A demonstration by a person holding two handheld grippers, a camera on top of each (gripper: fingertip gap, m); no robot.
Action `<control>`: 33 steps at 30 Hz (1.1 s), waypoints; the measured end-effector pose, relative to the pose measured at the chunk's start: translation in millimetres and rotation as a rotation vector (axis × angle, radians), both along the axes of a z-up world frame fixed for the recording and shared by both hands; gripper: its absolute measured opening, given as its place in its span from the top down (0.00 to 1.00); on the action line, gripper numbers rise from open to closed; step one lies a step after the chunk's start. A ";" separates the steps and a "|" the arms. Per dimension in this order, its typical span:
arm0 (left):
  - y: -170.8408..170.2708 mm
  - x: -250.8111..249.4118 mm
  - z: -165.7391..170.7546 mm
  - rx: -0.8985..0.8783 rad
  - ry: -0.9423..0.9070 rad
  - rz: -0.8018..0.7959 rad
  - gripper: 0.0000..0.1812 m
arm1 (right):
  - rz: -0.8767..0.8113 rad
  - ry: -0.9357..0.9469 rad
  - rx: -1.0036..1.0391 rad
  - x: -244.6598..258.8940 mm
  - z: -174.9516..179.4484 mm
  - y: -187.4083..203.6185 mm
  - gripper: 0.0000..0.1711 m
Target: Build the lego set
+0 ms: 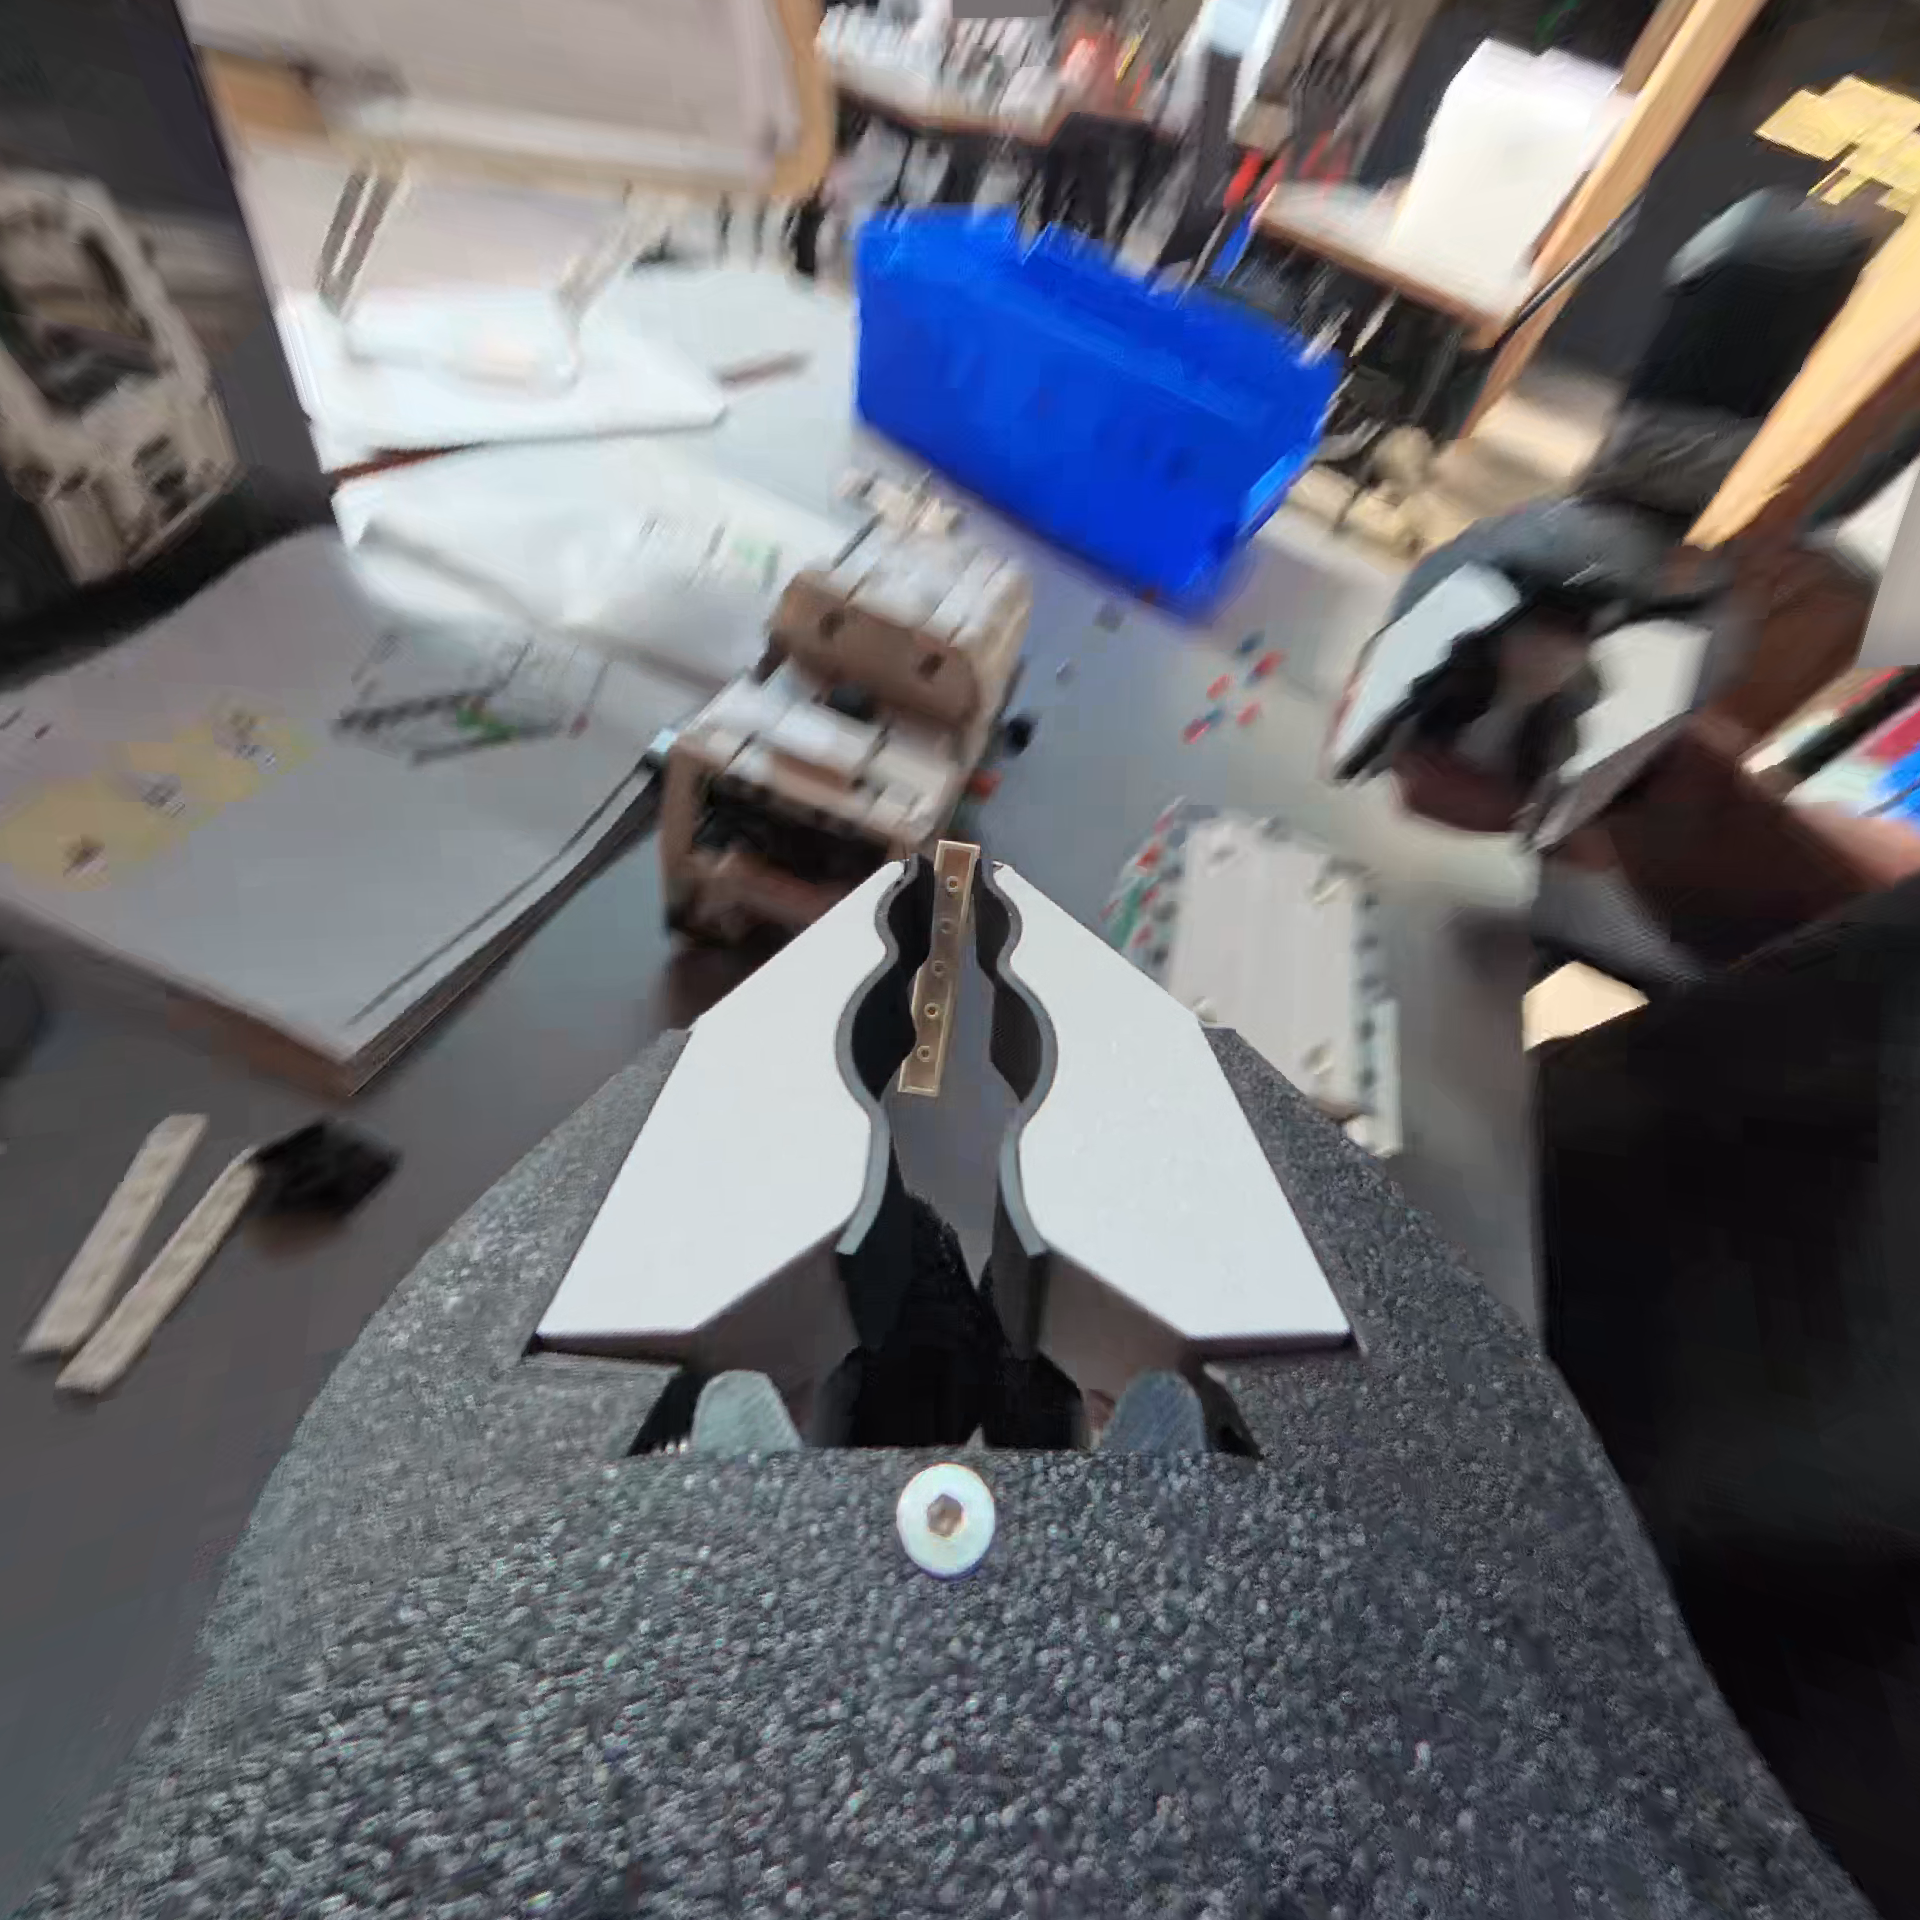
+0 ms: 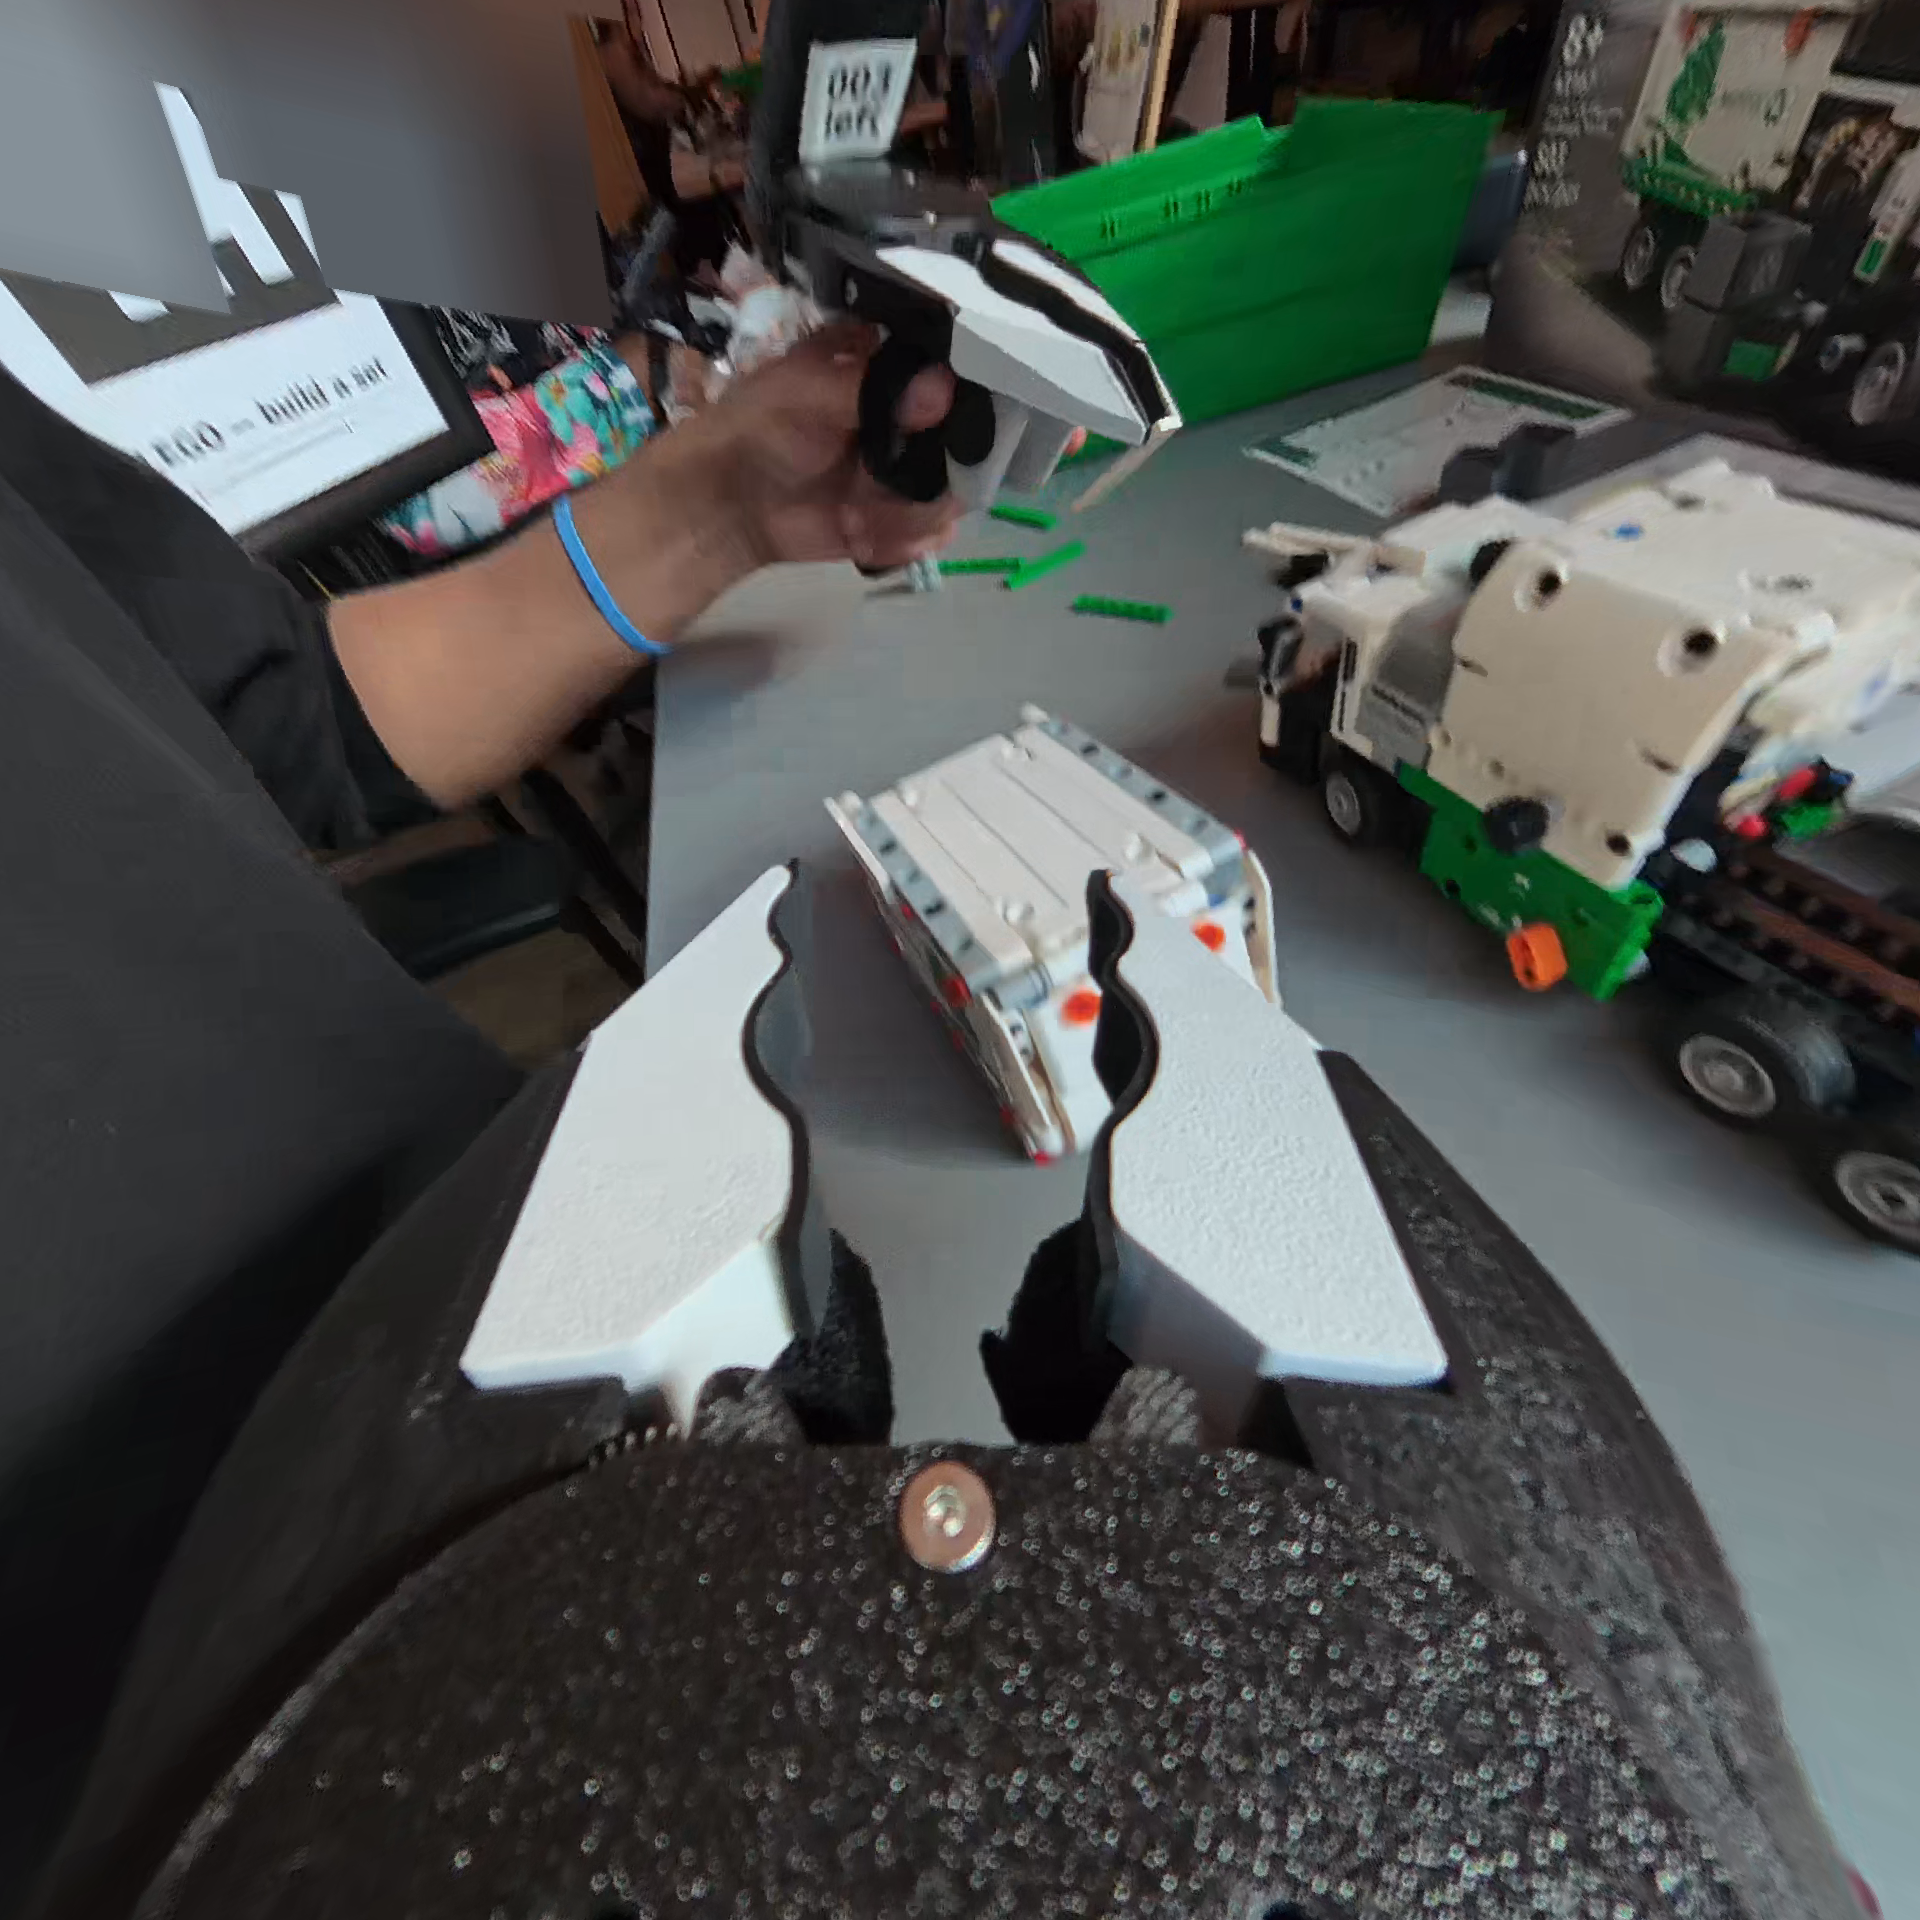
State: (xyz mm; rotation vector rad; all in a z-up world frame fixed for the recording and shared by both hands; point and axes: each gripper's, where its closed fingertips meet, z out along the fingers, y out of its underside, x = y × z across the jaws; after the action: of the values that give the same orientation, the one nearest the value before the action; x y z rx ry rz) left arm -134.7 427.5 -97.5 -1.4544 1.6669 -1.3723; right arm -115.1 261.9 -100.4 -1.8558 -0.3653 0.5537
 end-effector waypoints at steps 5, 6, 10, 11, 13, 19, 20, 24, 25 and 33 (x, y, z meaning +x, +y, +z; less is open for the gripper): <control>-73.9 -18.0 97.4 -0.385 -0.426 -0.263 0.97 | 0.190 0.268 0.128 -38.0 65.1 33.2 0.74; -85.3 -21.5 105.9 -0.439 -0.458 -0.314 0.97 | 0.226 0.301 0.140 -41.8 73.3 38.7 0.74; -111.3 -25.3 117.6 -0.557 -0.513 -0.408 0.97 | 0.303 0.293 0.189 -56.6 87.6 49.7 0.78; -114.1 -24.0 116.8 -0.557 -0.517 -0.405 0.97 | 0.304 0.269 0.197 -59.4 87.0 50.2 0.78; -118.5 -19.9 112.4 -0.552 -0.500 -0.398 0.97 | 0.277 0.251 0.218 -60.7 87.3 51.2 0.80; -123.4 -5.7 99.9 -0.529 -0.460 -0.348 0.96 | 0.037 0.005 0.265 -41.5 71.3 61.9 0.96; -124.2 -2.6 95.5 -0.507 -0.441 -0.333 0.96 | -0.017 -0.079 0.264 -36.2 66.5 63.6 0.96; -117.9 8.7 69.1 -0.242 -0.304 -0.192 0.91 | -0.246 -0.559 0.194 1.2 38.1 63.8 0.96; -117.0 9.4 64.8 -0.173 -0.274 -0.161 0.89 | -0.288 -0.684 0.173 8.4 33.1 61.6 0.96; -134.2 9.7 41.9 0.131 -0.133 -0.077 0.94 | -0.329 -1.078 0.129 8.3 22.4 45.6 0.96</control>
State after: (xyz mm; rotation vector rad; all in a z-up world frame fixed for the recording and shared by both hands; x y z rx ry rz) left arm -124.9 293.2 -55.6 -1.2103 1.7088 -1.3426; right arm -106.8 307.5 -77.9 -1.8901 -0.7455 -0.7313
